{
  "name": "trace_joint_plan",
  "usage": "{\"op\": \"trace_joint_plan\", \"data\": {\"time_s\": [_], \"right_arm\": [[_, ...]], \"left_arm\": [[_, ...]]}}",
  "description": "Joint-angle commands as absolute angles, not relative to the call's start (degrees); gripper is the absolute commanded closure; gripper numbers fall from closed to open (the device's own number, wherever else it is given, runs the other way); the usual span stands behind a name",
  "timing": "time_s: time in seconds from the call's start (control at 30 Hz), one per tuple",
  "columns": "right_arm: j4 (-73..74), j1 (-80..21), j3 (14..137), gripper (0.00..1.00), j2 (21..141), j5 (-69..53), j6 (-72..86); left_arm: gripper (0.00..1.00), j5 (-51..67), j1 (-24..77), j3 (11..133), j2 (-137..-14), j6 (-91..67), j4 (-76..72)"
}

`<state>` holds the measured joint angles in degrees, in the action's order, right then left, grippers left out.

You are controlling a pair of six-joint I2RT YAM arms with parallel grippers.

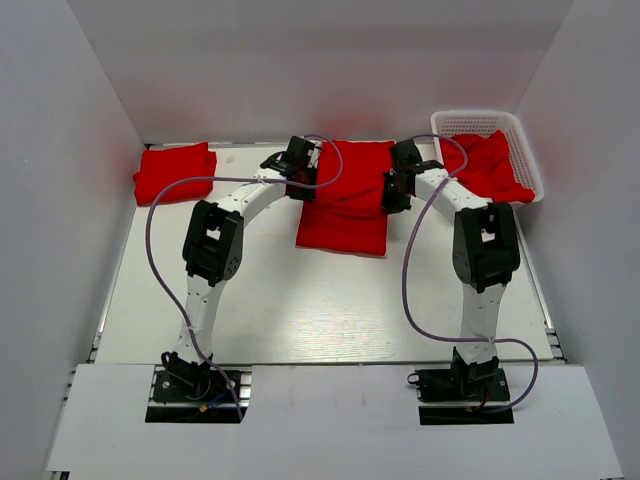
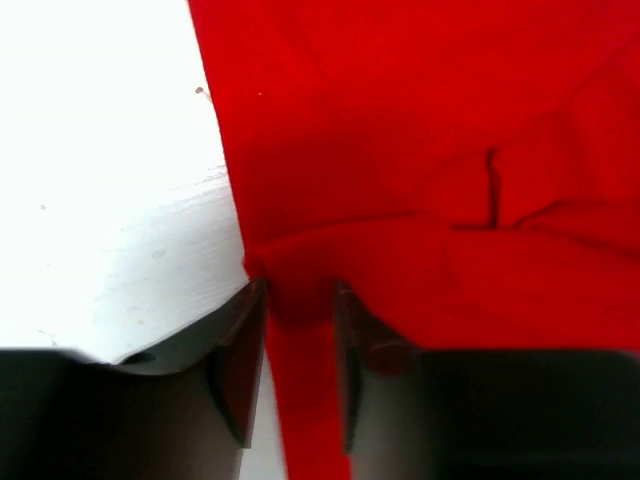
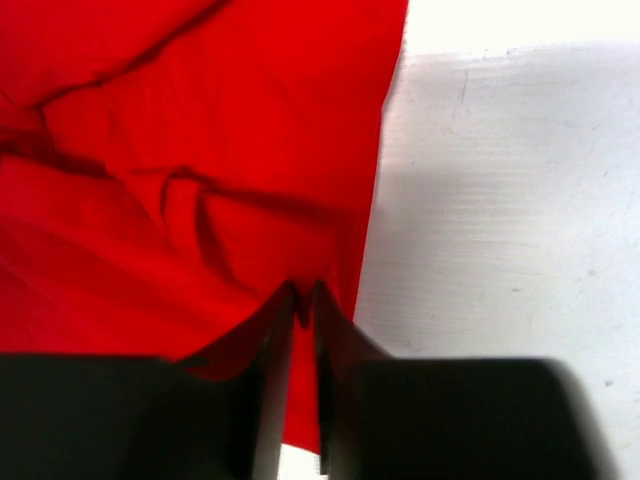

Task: Fold and stack the t-shirts
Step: Fold the folded rectangular tshirt in 1/3 of the way

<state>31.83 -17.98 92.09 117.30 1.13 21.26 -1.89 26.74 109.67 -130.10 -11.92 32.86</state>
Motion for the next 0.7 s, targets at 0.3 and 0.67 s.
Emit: {"op": "trace_joint_plan", "data": {"time_s": [0.3,0.67], "right_arm": [[35.24,-17.67,98.53,0.1,112.52,3.69,20.66],[32.25,-19.51,88.34,0.1,103.81,-5.71,17.4]], "left_arm": [[0.0,-10.1,25.93,113.29,-123.15,-14.15,34.62],[0.0,-10.72,25.4,103.3,-112.77,-15.46,36.04]]}}
